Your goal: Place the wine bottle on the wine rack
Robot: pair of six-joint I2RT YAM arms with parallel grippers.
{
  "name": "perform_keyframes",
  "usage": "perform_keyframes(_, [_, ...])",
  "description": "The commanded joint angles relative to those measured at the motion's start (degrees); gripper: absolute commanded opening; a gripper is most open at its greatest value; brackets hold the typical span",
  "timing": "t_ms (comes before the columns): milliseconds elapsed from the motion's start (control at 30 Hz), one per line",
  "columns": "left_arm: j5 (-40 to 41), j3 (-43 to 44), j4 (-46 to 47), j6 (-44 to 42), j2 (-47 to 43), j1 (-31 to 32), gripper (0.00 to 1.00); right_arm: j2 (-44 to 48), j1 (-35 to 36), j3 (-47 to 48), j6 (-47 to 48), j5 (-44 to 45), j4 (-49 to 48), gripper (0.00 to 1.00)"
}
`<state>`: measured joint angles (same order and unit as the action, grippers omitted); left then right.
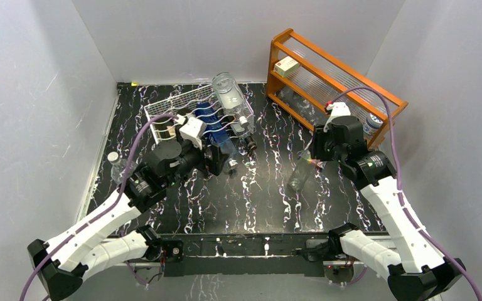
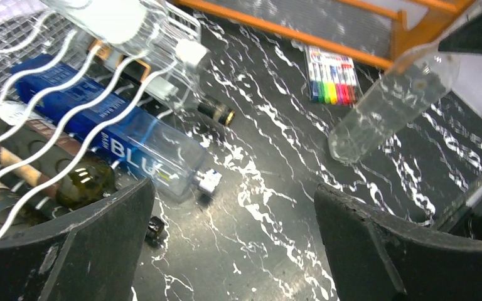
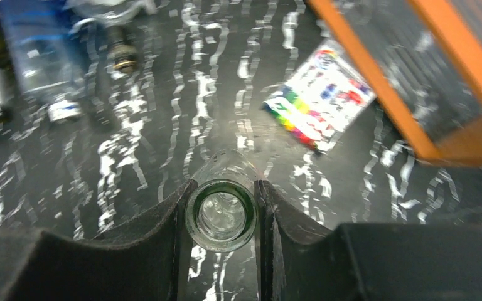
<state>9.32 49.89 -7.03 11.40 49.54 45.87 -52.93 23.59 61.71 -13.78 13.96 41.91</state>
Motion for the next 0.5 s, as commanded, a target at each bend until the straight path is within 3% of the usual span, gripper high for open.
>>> perform_keyframes(0, [-7.19,-3.36,5.16,-2.15,1.08,-0.01,0.98,0.99,-0.04,2.73,4.13,-18.7,-9.62,0.0])
perform_keyframes(267, [-21.06,-10.18,14.22,-5.86,3.46,0.01,0.98,2.02,-0.07,-0.92,6.22,-33.28,-15.77,0.0])
perform_keyframes(467, [-28.52,-10.38,17.35,-6.19,8.42,-0.01,0.98,1.41,-0.04,-3.78,5.32,-42.63,-20.38,0.0])
